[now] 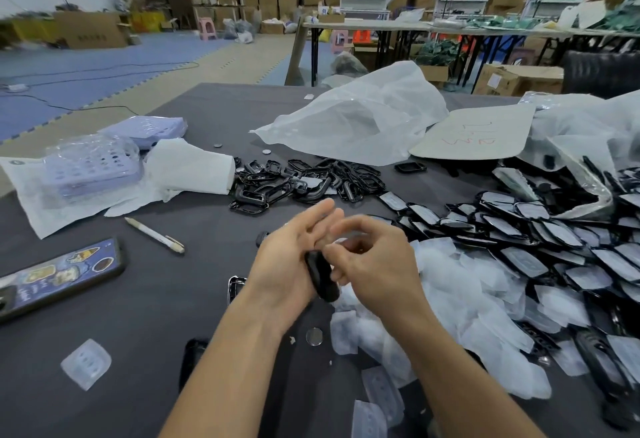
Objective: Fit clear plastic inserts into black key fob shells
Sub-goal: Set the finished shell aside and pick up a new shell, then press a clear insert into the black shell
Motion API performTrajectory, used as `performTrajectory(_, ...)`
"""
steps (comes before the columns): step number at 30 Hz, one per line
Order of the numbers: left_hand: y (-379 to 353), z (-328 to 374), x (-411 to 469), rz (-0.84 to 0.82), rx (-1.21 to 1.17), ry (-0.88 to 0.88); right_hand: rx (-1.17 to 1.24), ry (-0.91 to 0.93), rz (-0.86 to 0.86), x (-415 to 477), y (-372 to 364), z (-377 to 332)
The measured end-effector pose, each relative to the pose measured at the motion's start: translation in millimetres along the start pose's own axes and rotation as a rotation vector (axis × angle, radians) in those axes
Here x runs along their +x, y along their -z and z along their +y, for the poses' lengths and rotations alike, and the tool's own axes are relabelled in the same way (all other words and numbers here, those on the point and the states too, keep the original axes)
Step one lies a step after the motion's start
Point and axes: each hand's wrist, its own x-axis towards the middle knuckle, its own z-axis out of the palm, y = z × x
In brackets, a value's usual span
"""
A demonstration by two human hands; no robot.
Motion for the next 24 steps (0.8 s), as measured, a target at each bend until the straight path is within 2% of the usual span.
performTrajectory(5,11,9,5,0.130,-0.170,-0.075,-0.120,-0.045,-0.278,3,-13,-6)
performTrajectory(8,15,15,2,0.356,-0.033,-0.235,-0.178,-0.092,-0.362,13,-18,-9)
performTrajectory(10,20,18,-2,0.595,0.367,-0.332,-0.203,-0.081,-0.261,27,-23,-14)
performTrajectory(13,30,21,-11,0.803,1.210,-0.316,-0.130,-0.096,0.059,46,-31,-17)
performTrajectory(14,33,22,-13,0.811,1.426,-0.242,-0.165,-0.103,0.082,46,-33,-16)
performTrajectory(16,36,24,-17,0.740,1.741,0.031,-0.268,-0.079,0.009,40,-41,-16)
performTrajectory(18,37,28,-22,0.630,1.936,0.256,-0.391,-0.014,-0.097,28,-50,-15)
performTrajectory(19,37,30,-22,0.588,1.994,0.309,-0.463,0.014,-0.140,22,-55,-15)
performTrajectory(21,35,34,-24,0.535,2.043,0.343,-0.585,0.053,-0.211,12,-61,-13)
performTrajectory(24,32,37,-28,0.500,1.981,0.255,-0.651,0.080,-0.217,0,-62,-6)
